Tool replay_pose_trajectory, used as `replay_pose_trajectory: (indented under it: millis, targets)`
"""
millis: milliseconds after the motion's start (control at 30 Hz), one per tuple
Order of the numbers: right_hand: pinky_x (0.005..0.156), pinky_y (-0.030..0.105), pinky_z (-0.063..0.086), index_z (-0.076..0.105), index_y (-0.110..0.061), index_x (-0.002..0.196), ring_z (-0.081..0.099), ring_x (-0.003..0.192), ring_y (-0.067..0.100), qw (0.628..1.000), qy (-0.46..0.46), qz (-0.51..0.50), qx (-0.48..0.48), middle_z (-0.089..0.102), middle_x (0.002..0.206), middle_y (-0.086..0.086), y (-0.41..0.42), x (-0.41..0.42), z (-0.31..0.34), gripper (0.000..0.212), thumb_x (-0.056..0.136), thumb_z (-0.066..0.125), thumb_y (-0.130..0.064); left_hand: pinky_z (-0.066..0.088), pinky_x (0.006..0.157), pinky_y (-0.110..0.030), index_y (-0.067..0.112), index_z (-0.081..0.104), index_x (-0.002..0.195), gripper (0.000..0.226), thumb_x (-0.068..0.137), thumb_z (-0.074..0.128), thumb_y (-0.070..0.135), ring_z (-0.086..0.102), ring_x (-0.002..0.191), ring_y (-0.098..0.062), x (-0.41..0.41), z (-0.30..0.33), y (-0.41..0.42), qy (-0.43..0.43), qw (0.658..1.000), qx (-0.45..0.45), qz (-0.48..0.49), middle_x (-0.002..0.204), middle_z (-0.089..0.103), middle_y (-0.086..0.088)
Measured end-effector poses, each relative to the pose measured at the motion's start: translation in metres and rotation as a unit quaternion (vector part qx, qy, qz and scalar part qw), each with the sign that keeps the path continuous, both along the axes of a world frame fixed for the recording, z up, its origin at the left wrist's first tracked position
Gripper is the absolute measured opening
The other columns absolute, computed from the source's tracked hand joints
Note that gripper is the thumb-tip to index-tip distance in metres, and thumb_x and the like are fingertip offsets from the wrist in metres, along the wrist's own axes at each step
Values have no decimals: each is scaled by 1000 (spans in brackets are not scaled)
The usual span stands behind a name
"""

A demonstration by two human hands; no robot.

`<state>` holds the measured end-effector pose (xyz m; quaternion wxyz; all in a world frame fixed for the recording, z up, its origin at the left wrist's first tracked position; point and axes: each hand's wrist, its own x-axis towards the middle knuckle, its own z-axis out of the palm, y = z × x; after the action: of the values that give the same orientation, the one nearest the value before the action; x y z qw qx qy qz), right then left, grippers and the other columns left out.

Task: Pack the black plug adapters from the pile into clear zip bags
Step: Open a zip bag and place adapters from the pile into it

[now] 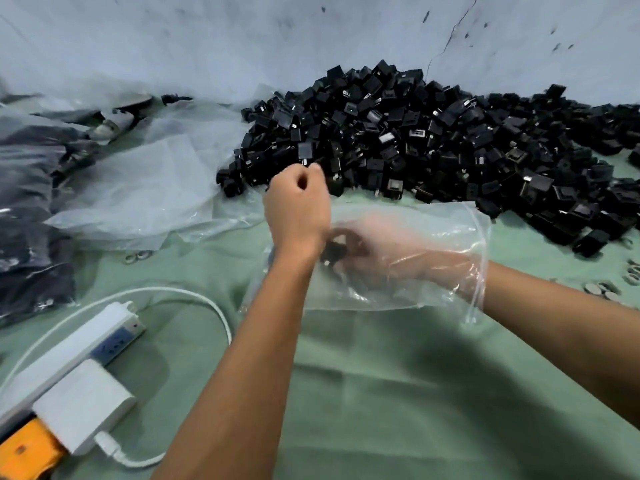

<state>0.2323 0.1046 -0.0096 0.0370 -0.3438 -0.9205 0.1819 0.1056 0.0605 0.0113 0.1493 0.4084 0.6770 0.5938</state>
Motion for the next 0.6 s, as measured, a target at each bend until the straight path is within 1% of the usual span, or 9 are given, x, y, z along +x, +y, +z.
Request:
replay_pose_trajectory:
  millis: [100, 200, 267, 333, 400, 433, 467, 533, 600]
  targets:
    - [66, 27, 40, 74, -21, 96, 59, 76, 19, 998, -26, -19, 47, 65, 80, -4, 2, -5, -3, 40, 83, 62, -57, 48, 70, -43, 9, 50, 68, 38, 101, 50, 28, 63, 77, -35, -35, -31, 5, -14, 993, -63, 95, 73, 66, -13]
    - [73, 34, 48, 72, -8, 114, 67, 89, 30, 998, 28, -18, 58, 72, 97, 9, -4, -8, -8, 68, 76, 52, -61, 53, 73, -46, 0, 61, 77, 40, 102, 51, 30, 66, 79, -35, -40, -45, 6, 13, 995, -73, 72, 74, 69, -13]
    - [75, 29, 48, 69, -16, 121, 70, 93, 24, 998, 65, -2, 9, 73, 102, 1, -6, -5, -7, 62, 80, 57, -61, 54, 71, -47, 1, 62, 77, 41, 102, 51, 31, 67, 74, -32, -39, -47, 7, 40, 996, -70, 49, 71, 69, -11]
    - [83, 27, 55, 70, -35, 115, 71, 95, 7, 996, 64, 16, -64, 74, 103, -15, -1, -4, -5, 33, 87, 64, -51, 54, 72, -47, 1, 63, 78, 41, 102, 51, 32, 68, 74, -30, -40, -48, 8, 53, 995, -77, 43, 71, 69, -11]
    - [83, 22, 56, 71, -49, 106, 69, 91, -3, 997, 53, 19, -53, 72, 99, -27, 3, -7, -6, 21, 89, 64, -40, 53, 71, -47, 0, 60, 77, 41, 102, 51, 31, 67, 74, -31, -40, -49, 8, 59, 994, -83, 46, 71, 69, -12]
    - [82, 22, 55, 72, -48, 104, 69, 91, 0, 998, 57, -3, -36, 73, 97, -24, 5, -10, -11, 20, 90, 63, -35, 52, 70, -46, 0, 58, 75, 41, 102, 51, 30, 66, 74, -32, -40, -49, 8, 62, 993, -84, 46, 71, 68, -13]
    - [83, 30, 56, 74, -37, 105, 71, 93, 9, 998, 62, -31, -12, 74, 97, -13, 7, -15, -16, 16, 92, 66, -31, 51, 69, -45, 1, 55, 73, 41, 102, 51, 29, 65, 73, -33, -39, -49, 7, 66, 993, -83, 48, 70, 68, -13]
    - [88, 45, 56, 73, -12, 111, 70, 96, 29, 993, 86, -83, 8, 74, 101, 8, 12, -24, -25, 27, 89, 73, -28, 49, 67, -42, 1, 54, 71, 42, 102, 51, 29, 64, 72, -32, -38, -49, 6, 69, 993, -80, 52, 69, 67, -12]
    - [86, 52, 57, 69, -6, 114, 70, 93, 35, 980, 141, -131, -49, 73, 101, 15, 13, -30, -31, 32, 87, 75, -23, 51, 68, -44, 1, 56, 73, 42, 102, 50, 30, 65, 71, -31, -40, -49, 6, 61, 994, -81, 49, 69, 68, -12]
